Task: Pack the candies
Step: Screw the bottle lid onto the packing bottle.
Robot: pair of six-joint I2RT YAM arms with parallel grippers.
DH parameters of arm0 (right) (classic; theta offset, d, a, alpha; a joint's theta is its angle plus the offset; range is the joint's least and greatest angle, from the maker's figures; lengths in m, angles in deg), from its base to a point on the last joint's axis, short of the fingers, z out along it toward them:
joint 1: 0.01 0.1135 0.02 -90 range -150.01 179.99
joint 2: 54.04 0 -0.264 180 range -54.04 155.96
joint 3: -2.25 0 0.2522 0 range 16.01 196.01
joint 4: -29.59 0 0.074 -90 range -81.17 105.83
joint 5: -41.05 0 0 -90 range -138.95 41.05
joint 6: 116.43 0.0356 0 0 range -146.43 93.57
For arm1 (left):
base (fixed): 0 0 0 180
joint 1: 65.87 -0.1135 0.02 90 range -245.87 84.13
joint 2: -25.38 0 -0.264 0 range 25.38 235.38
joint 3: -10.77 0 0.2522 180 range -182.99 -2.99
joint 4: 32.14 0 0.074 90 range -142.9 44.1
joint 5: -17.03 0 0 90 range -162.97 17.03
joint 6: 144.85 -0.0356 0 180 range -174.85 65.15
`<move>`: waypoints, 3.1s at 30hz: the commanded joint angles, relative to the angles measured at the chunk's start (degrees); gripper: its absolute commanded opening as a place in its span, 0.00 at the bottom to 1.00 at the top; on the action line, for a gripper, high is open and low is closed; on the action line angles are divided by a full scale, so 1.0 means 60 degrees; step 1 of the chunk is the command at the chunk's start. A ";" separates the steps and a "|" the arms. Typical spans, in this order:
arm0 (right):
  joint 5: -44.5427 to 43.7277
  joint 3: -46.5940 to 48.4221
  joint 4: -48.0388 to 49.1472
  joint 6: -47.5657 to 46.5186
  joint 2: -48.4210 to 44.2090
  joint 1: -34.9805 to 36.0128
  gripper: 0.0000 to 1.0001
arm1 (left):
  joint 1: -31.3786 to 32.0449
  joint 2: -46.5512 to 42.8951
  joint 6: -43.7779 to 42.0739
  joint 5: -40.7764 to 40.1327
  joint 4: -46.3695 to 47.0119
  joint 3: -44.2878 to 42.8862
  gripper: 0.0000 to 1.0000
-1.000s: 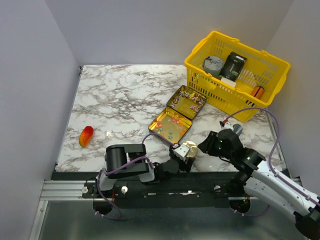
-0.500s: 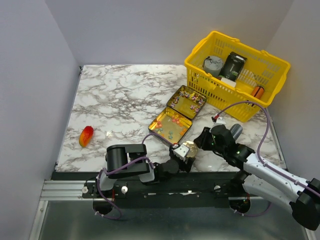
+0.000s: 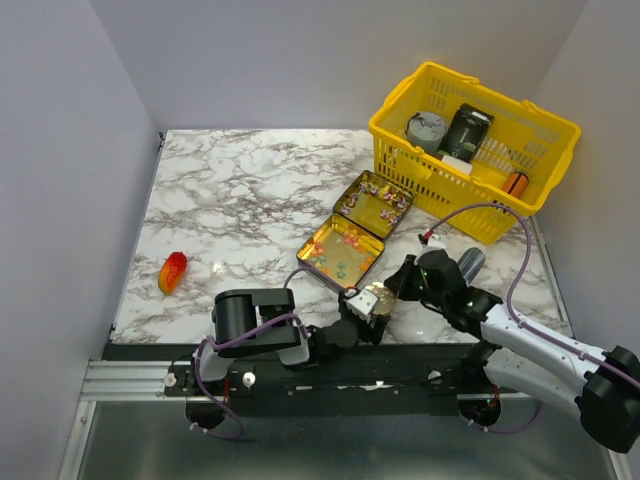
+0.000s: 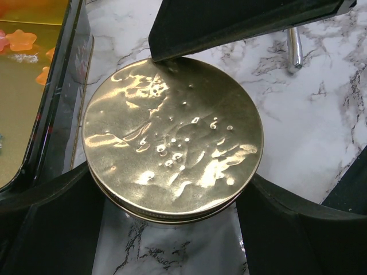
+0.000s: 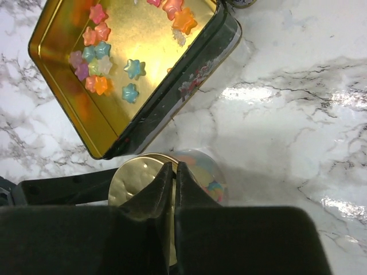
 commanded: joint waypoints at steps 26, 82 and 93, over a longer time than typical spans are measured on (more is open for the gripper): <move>0.1518 -0.1155 -0.4516 0.1823 -0.5156 0.0040 0.16 | 0.0102 0.0729 0.0544 0.0303 -0.2517 0.0733 0.73; 0.2468 -0.0937 -0.5263 0.1808 -0.5155 0.0040 0.01 | -0.0543 0.0539 0.0441 0.1358 -0.2649 0.0351 0.81; 0.1747 -0.0392 -0.5559 0.1823 -0.4819 0.0040 0.24 | -0.0382 -0.0911 0.0295 0.2106 -0.1930 0.1334 0.99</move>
